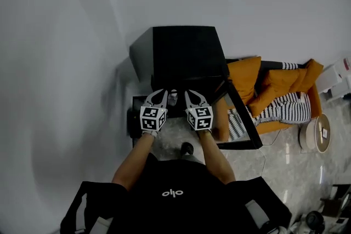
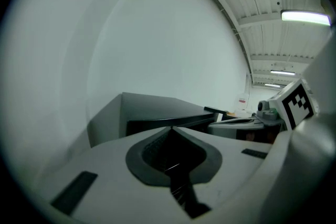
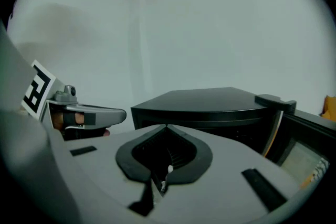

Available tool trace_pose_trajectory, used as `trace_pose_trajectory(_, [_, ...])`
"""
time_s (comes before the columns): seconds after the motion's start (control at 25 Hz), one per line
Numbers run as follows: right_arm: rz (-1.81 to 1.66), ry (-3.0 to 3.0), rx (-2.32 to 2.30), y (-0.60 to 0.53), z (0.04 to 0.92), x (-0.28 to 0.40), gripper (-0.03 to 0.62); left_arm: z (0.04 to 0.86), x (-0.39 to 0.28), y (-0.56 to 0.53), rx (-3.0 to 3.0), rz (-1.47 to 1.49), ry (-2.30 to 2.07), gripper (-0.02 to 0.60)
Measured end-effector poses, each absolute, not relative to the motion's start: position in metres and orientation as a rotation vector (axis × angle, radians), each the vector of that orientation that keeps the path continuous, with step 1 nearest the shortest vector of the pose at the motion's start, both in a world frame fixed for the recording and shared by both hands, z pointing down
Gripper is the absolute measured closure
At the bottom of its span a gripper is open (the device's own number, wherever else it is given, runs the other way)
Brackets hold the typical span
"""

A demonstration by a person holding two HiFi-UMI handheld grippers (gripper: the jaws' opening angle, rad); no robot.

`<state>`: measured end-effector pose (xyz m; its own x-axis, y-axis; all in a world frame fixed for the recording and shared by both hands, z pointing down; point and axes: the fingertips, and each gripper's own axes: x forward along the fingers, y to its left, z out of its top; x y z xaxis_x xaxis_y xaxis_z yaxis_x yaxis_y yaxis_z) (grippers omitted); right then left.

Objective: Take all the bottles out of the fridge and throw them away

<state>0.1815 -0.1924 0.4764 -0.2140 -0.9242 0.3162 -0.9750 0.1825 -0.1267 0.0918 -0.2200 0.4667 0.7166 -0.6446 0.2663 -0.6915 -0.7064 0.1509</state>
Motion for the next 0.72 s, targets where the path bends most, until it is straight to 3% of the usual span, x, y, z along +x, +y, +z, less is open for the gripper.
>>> trace_pose_trajectory(0.32, [0.473, -2.165, 2.019, -0.159, 0.479, 0.247, 0.585, 0.469, 0.154, -0.201, 2.758, 0.303, -0.902, 0.575])
trace_pose_trajectory(0.72, [0.493, -2.143, 2.038, -0.146, 0.485, 0.264, 0.585, 0.47, 0.17, -0.194, 2.775, 0.325, -0.875, 0.575])
